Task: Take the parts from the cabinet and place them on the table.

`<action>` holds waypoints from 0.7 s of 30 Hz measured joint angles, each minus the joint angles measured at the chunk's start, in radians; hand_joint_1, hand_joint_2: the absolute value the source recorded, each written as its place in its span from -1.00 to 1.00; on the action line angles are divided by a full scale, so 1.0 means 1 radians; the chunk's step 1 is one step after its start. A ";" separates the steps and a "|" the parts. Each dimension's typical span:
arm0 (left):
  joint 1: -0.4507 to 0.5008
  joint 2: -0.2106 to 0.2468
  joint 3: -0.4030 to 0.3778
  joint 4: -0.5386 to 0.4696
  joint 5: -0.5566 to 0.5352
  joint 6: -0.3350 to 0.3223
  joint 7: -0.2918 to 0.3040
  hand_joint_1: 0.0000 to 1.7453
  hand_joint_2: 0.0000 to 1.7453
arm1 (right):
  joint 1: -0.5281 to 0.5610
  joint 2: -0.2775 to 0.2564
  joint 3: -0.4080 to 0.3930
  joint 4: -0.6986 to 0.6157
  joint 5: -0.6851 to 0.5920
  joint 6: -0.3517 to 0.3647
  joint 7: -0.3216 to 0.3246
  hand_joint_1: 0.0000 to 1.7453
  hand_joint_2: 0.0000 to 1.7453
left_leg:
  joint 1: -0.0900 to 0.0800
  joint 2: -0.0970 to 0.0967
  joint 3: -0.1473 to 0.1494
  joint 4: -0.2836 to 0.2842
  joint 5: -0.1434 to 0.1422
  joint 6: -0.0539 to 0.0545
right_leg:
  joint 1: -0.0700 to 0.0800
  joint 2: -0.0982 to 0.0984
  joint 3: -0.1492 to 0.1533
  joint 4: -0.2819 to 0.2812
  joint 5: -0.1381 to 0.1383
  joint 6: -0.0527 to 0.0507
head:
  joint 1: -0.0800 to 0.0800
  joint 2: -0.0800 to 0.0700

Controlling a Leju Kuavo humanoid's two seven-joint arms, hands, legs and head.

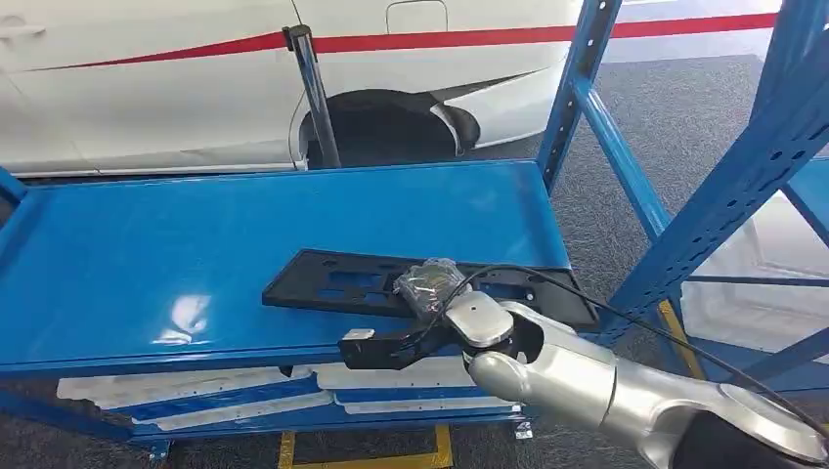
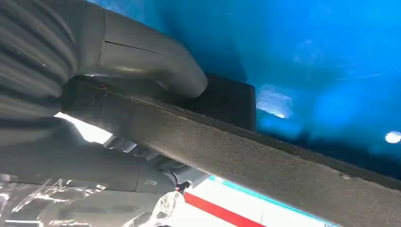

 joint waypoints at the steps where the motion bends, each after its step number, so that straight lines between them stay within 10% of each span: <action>1: 0.000 0.000 0.000 0.000 0.000 0.002 0.000 -1.00 1.00 | 0.000 0.000 0.000 0.000 0.000 -0.002 0.000 1.00 1.00 | 0.000 0.000 0.000 0.000 0.000 0.000 | 0.000 0.000 0.000 0.000 0.000 0.000 | 0.000 0.000; 21: -0.003 0.005 0.000 0.000 -0.014 0.064 0.016 -1.00 1.00 | -0.001 -0.001 0.008 0.000 0.023 -0.031 -0.002 1.00 1.00 | 0.000 0.000 0.000 0.000 0.000 0.000 | 0.000 0.000 0.000 0.000 0.000 0.000 | 0.000 0.000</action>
